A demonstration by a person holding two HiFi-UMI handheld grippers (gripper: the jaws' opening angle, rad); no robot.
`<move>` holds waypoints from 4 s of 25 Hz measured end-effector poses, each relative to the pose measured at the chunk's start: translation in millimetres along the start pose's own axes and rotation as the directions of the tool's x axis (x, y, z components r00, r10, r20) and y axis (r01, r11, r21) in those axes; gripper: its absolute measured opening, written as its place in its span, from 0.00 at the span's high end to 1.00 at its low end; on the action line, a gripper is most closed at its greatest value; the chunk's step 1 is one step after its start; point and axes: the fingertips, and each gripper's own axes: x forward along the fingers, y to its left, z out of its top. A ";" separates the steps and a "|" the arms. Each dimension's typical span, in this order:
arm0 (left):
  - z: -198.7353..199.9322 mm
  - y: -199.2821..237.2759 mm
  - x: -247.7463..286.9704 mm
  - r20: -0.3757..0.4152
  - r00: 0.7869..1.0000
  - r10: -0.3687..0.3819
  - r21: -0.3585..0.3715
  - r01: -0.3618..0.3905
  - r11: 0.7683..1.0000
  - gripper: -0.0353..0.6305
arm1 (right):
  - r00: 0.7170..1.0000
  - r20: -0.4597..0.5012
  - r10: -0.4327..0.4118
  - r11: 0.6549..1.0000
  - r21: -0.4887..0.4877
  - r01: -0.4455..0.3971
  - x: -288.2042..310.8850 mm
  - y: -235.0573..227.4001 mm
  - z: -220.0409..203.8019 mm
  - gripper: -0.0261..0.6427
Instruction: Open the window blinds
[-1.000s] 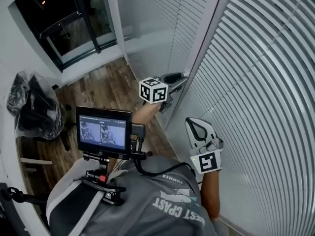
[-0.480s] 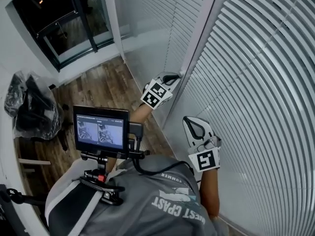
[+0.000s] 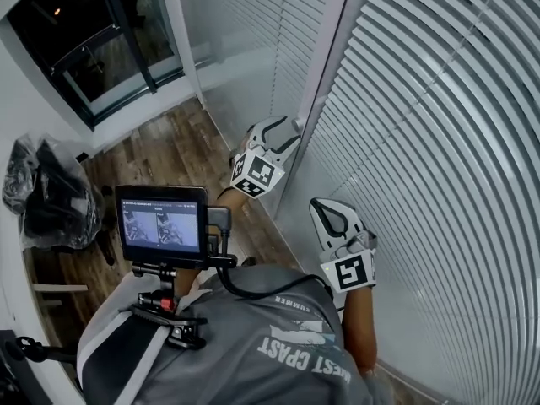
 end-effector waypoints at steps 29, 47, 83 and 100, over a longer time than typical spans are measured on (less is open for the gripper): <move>3.8 8.0 3.5 0.316 0.947 -0.064 -0.901 0.320 0.292 0.76 | 0.999 -0.009 0.039 0.999 0.010 -0.039 15.3 15.3 -11.2 0.96; 19.0 13.2 5.8 0.186 0.975 -0.120 -0.641 0.214 0.737 0.75 | 0.998 -0.029 0.060 0.998 0.014 -0.059 16.0 18.1 -19.8 0.96; 15.1 -11.7 -3.5 0.130 0.983 -0.132 -0.540 0.182 0.822 0.75 | 0.996 -0.073 0.046 0.998 0.037 -0.044 9.0 27.6 -31.1 0.96; 24.6 -15.5 -8.5 0.152 0.978 -0.144 -0.461 0.199 0.865 0.74 | 0.996 -0.062 0.060 0.998 0.037 -0.057 11.8 30.9 -29.7 0.96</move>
